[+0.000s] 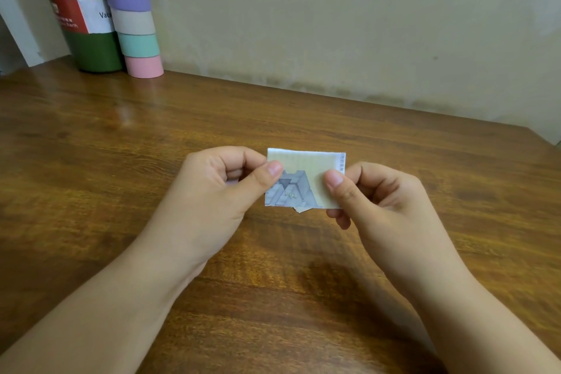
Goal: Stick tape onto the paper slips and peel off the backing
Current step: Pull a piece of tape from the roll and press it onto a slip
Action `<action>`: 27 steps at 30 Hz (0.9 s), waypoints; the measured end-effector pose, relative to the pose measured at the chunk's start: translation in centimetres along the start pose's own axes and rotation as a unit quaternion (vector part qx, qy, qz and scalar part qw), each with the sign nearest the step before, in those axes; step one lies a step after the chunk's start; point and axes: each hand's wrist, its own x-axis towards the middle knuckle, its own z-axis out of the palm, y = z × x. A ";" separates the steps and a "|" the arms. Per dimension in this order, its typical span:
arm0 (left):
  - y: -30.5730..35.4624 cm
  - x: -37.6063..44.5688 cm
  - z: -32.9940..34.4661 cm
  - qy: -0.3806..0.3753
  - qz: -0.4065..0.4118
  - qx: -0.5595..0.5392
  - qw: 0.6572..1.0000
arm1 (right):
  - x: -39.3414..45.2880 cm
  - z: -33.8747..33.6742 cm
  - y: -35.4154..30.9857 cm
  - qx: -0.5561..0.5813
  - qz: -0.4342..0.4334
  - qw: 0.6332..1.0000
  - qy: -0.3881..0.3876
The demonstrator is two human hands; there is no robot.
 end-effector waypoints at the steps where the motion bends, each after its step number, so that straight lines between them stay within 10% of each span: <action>1: 0.0 0.0 0.0 0.004 0.001 0.001 1.000 | 0.0 0.0 0.0 0.000 -0.001 1.000 -0.001; 11: -1.4 0.1 -0.4 -0.021 0.022 0.116 0.993 | 0.3 -0.3 0.5 -0.058 0.019 0.998 0.004; 17: -2.6 -0.5 -0.2 -0.140 0.065 0.443 0.883 | 1.1 -1.9 1.8 -0.357 0.126 0.922 -0.080; 27: -3.8 -1.1 0.6 -0.206 0.068 0.452 0.865 | 1.0 -0.8 3.7 -0.432 0.052 0.895 -0.100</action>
